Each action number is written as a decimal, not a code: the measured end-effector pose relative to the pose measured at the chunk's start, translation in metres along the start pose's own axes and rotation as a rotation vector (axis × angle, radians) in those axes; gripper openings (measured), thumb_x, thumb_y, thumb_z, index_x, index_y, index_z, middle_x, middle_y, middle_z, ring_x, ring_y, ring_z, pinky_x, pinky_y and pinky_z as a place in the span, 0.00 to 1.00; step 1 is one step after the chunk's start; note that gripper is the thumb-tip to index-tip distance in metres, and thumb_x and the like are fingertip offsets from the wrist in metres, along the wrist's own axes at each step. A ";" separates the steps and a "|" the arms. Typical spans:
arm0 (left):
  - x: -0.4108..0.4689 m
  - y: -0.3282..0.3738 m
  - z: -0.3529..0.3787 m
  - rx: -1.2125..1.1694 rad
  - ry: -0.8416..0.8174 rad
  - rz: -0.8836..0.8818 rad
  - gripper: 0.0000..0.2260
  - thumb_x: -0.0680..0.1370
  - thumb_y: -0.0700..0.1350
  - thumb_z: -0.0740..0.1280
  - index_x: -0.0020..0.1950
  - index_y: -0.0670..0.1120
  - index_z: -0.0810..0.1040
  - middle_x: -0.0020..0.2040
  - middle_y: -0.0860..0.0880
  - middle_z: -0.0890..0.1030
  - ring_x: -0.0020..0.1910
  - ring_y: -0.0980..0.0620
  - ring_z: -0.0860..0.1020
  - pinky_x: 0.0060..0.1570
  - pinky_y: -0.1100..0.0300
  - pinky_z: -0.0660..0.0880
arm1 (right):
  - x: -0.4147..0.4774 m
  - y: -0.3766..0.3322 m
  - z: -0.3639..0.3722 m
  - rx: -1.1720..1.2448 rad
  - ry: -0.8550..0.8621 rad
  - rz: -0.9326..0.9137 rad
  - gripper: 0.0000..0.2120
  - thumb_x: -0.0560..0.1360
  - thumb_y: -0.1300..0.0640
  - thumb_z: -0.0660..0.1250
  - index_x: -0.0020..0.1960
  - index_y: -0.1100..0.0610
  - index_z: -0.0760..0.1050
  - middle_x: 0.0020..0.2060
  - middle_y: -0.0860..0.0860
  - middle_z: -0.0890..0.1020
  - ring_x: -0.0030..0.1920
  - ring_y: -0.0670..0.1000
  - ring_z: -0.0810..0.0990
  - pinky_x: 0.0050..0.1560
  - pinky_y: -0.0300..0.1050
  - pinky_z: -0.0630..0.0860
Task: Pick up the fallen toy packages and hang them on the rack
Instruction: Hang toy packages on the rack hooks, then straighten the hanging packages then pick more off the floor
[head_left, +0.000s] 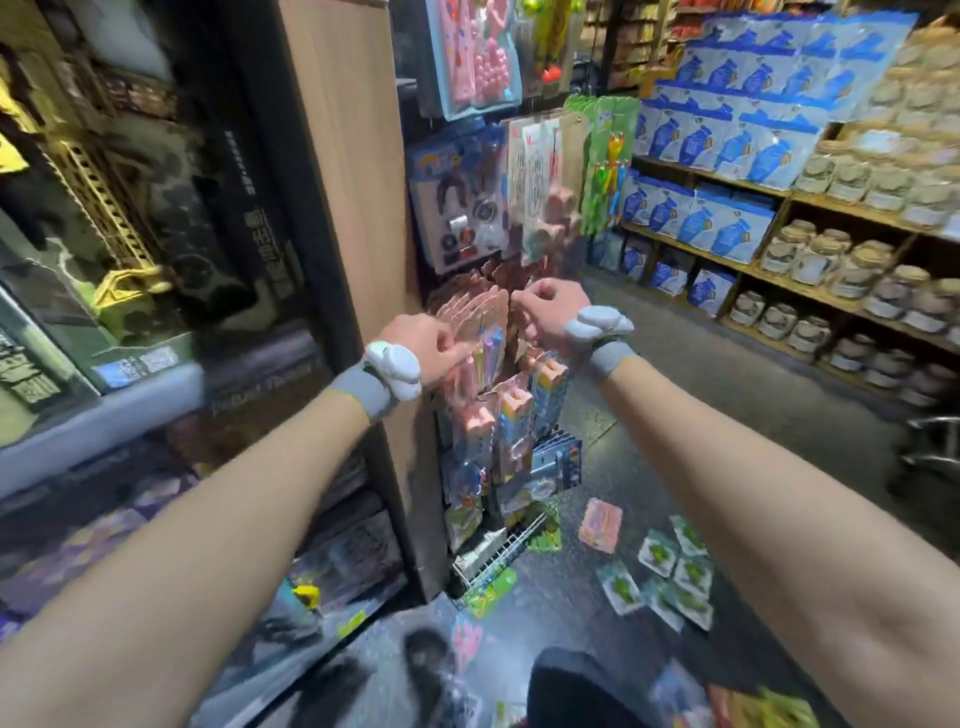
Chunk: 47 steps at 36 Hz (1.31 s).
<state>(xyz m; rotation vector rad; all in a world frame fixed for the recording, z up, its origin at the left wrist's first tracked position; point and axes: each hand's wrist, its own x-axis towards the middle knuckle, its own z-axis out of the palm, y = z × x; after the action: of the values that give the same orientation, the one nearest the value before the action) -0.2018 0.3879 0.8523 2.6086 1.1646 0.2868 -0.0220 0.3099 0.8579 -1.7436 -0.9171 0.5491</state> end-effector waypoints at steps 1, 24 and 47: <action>-0.008 -0.003 0.018 -0.005 -0.042 -0.008 0.19 0.79 0.58 0.64 0.33 0.47 0.74 0.33 0.50 0.76 0.34 0.49 0.74 0.34 0.59 0.66 | -0.010 0.017 0.003 -0.020 -0.005 0.052 0.10 0.74 0.55 0.69 0.37 0.57 0.77 0.26 0.52 0.75 0.24 0.49 0.71 0.26 0.40 0.69; -0.154 -0.006 0.300 0.052 -0.808 -0.107 0.17 0.81 0.54 0.61 0.36 0.46 0.71 0.38 0.47 0.75 0.39 0.46 0.74 0.35 0.59 0.65 | -0.196 0.309 -0.012 -0.287 -0.292 0.674 0.15 0.77 0.54 0.65 0.33 0.55 0.72 0.27 0.52 0.78 0.26 0.52 0.73 0.30 0.42 0.70; -0.334 0.039 0.697 0.008 -1.142 -0.291 0.15 0.83 0.53 0.58 0.52 0.45 0.80 0.50 0.45 0.81 0.50 0.45 0.78 0.44 0.59 0.67 | -0.371 0.714 -0.039 -0.612 -0.759 0.962 0.18 0.80 0.49 0.58 0.38 0.59 0.74 0.36 0.57 0.78 0.38 0.56 0.77 0.43 0.45 0.69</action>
<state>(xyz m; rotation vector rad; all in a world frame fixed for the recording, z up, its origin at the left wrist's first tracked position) -0.1944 -0.0012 0.1833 1.9458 1.0042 -1.1007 0.0102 -0.1250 0.1805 -2.5776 -0.7101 1.7894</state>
